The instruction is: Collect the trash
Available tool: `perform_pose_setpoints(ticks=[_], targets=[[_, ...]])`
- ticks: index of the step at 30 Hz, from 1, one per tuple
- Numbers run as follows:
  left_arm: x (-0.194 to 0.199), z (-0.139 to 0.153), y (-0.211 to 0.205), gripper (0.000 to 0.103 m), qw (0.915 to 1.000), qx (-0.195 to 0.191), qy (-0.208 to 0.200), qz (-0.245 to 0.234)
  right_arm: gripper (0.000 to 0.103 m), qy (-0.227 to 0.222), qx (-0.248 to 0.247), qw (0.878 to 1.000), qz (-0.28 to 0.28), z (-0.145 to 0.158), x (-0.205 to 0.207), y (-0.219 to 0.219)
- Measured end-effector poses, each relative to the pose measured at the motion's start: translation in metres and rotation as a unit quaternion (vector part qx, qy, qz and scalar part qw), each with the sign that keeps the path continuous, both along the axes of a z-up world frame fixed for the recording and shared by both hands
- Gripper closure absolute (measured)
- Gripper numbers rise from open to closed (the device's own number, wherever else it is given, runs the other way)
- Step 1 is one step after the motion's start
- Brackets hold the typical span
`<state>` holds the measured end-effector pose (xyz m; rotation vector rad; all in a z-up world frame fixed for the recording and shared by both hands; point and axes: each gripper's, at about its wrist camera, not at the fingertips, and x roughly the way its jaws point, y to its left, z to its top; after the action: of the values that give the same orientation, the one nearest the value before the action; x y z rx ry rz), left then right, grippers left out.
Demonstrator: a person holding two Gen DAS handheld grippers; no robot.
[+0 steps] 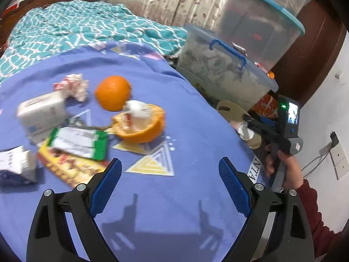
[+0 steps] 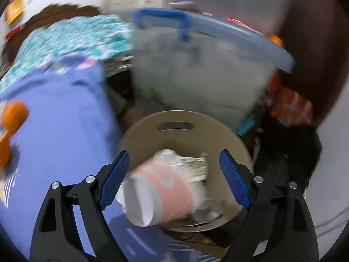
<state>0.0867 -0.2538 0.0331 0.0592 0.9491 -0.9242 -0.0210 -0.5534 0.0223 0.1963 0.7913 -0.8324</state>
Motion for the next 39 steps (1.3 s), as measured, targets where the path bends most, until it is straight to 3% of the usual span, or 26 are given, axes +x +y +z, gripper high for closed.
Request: perform_pose_setpoints(ticks=[3, 6, 9, 11, 14, 20, 27, 31, 35, 36, 39], targets=[[0.010, 0.001, 0.034, 0.017, 0.9996, -0.005, -0.004, 0.029, 0.020, -0.041, 0.016, 0.999, -0.011, 0.014, -0.017, -0.008], [0.022, -0.003, 0.068, 0.017, 0.9977, -0.003, 0.002, 0.067, 0.020, -0.085, 0.026, 0.996, 0.020, 0.032, -0.020, 0.006], [0.034, -0.008, 0.101, 0.017, 0.9938, -0.006, 0.011, 0.111, 0.034, -0.112, 0.067, 0.988, 0.087, 0.041, 0.000, 0.030], [0.042, -0.011, 0.123, 0.017, 0.9910, -0.012, 0.019, 0.132, 0.047, -0.119, 0.115, 0.976, 0.142, 0.040, 0.023, 0.048], [0.049, -0.011, 0.150, 0.017, 0.9876, -0.020, 0.018, 0.155, 0.054, -0.110, 0.175, 0.958, 0.198, 0.033, 0.067, 0.072], [0.056, -0.014, 0.192, 0.017, 0.9834, -0.035, 0.013, 0.178, 0.053, -0.068, 0.250, 0.926, 0.273, 0.022, 0.183, 0.111], [0.065, -0.035, 0.213, 0.017, 0.9824, -0.036, 0.040, 0.179, 0.052, -0.016, 0.309, 0.914, 0.263, -0.020, 0.289, 0.113], [0.068, -0.041, 0.206, 0.017, 0.9843, -0.043, 0.055, 0.162, 0.057, -0.027, 0.370, 0.886, 0.279, -0.030, 0.305, 0.105], [0.062, -0.039, 0.186, 0.018, 0.9888, -0.049, 0.052, 0.131, 0.056, -0.032, 0.454, 0.826, 0.334, -0.039, 0.275, 0.126], [0.059, -0.038, 0.178, 0.018, 0.9901, -0.050, 0.052, 0.120, 0.056, -0.034, 0.459, 0.818, 0.346, -0.039, 0.266, 0.134], [0.049, -0.033, 0.156, 0.018, 0.9933, -0.052, 0.049, 0.091, 0.054, -0.031, 0.438, 0.818, 0.371, -0.033, 0.231, 0.163]])
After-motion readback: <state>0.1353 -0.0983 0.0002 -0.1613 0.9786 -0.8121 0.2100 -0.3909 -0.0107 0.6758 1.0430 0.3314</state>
